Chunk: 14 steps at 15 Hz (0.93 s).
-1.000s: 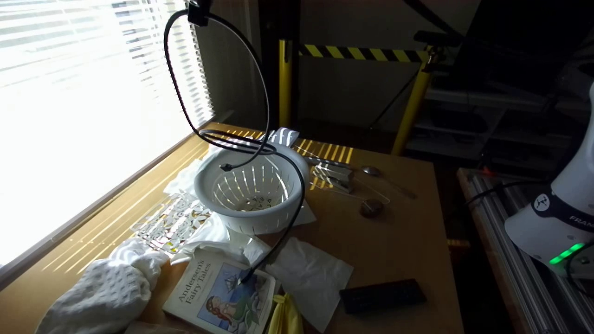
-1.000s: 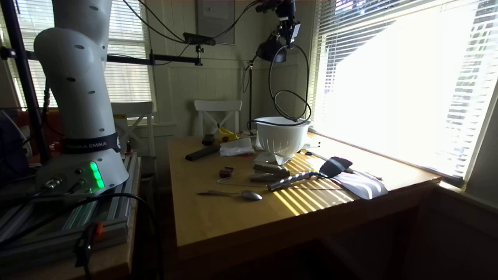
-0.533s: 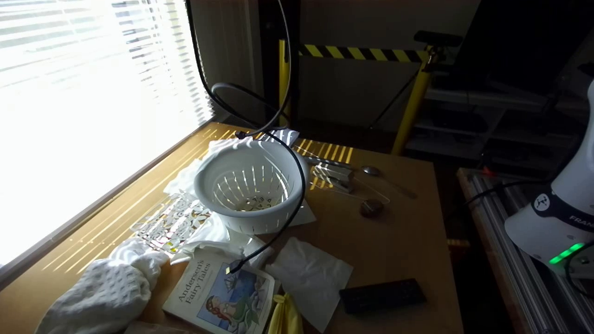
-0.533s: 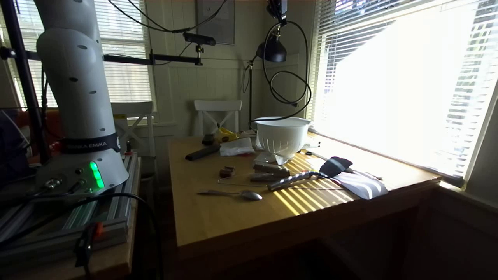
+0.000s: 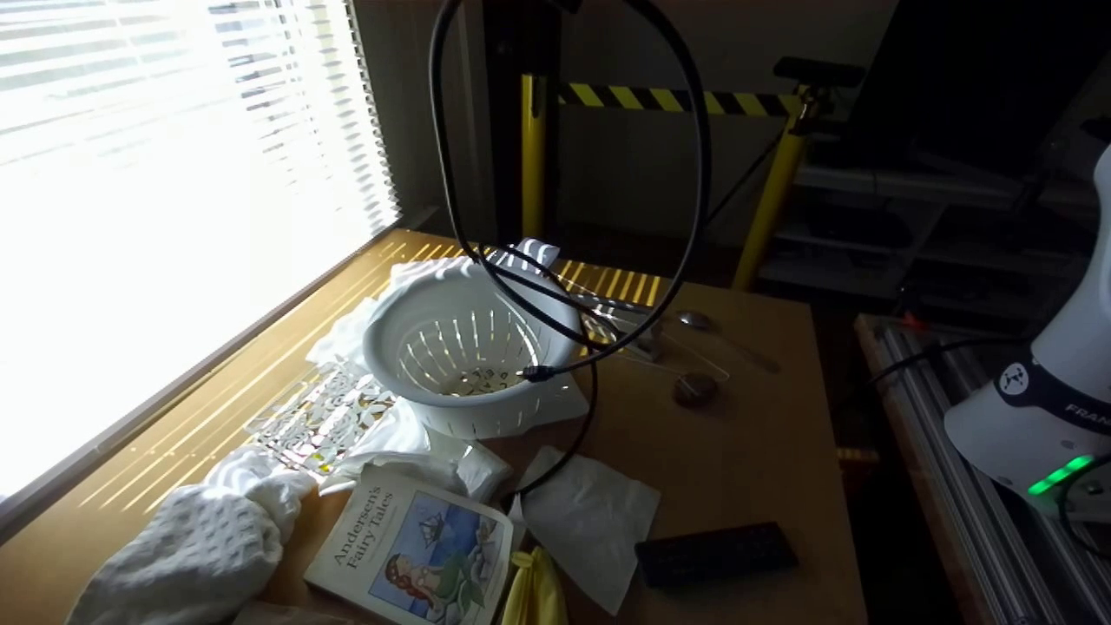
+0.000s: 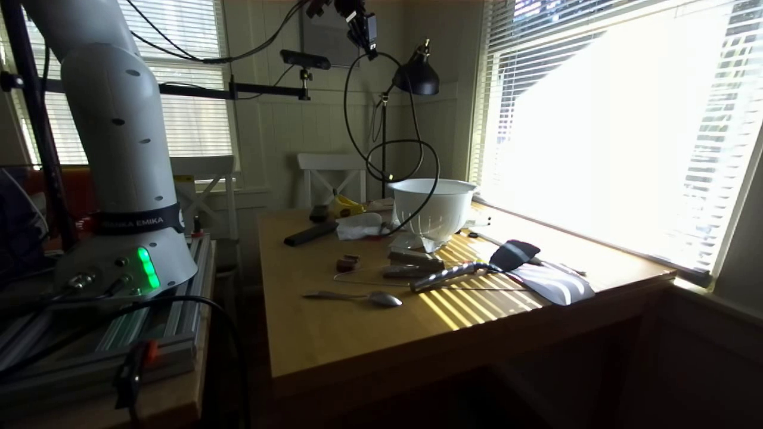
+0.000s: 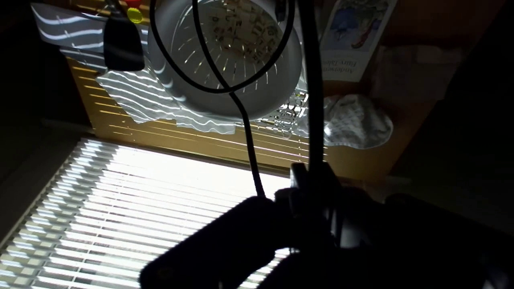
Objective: Remove the cable from the basket, then put the spatula in the basket
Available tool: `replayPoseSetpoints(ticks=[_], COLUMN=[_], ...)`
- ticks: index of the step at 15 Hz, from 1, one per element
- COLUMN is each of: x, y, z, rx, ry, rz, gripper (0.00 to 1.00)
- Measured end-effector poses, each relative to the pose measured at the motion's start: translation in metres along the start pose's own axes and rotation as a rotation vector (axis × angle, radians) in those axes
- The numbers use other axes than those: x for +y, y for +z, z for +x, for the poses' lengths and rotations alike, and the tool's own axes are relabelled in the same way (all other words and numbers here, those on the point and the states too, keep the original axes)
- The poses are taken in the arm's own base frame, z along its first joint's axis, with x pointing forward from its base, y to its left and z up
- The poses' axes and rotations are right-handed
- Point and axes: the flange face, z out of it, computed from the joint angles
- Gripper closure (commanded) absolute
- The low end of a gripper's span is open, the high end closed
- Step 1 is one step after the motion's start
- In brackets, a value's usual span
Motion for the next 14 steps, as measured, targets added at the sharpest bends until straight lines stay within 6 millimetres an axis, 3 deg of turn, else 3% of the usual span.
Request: replayPoseSetpoints(ticks=[2,5,10,14], x=[-0.009,0.011,0.074,0.147], y=[0.001,-0.001,0.020,0.054], z=[-0.025,-0.058,-0.127,-0.172], rx=[0.028,0.080,0.066,0.017], ry=[0.018,0.111,0.363,0.568], rz=[0.013,0.055,0.069,0.009], gripper=[0.98,0.98,0.98,0.98])
